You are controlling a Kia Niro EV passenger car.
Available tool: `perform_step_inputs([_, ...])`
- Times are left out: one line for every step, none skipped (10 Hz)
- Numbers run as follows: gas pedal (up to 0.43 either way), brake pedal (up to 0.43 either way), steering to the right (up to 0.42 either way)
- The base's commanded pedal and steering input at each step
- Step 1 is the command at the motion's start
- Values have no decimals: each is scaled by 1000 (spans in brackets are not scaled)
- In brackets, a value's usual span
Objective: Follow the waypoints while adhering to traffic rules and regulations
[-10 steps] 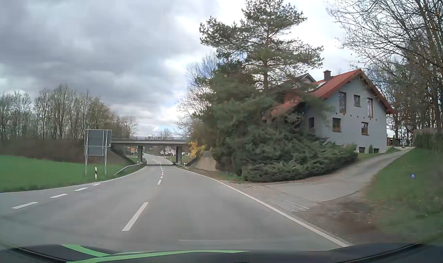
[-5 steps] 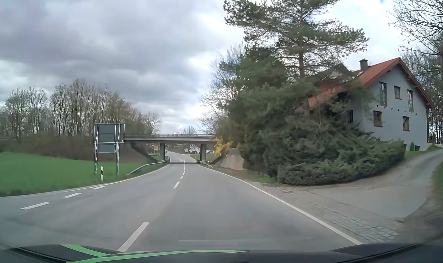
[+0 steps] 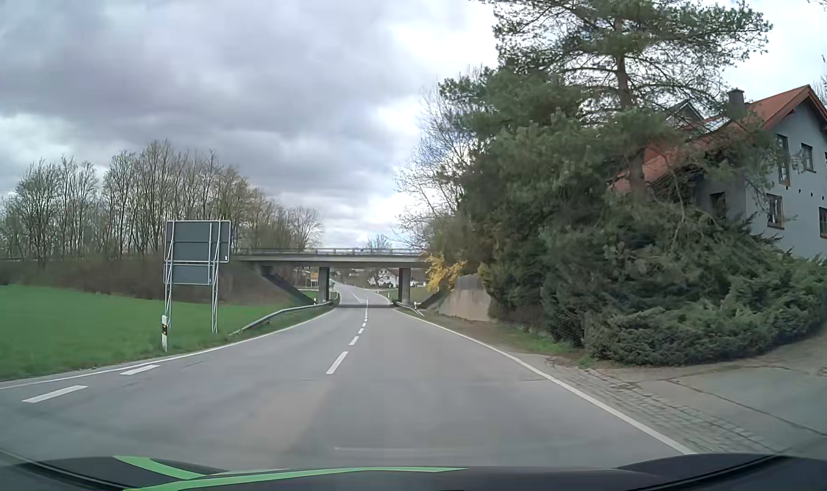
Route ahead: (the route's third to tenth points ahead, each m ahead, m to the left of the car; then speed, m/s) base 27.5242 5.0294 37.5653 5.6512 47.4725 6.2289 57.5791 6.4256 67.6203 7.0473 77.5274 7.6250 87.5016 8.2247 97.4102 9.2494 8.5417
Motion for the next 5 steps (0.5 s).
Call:
perform_step_inputs([287, 0, -9])
perform_step_inputs([287, 0, -9])
perform_step_inputs([287, 0, -9])
perform_step_inputs([287, 0, -9])
perform_step_inputs([280, 0, -11])
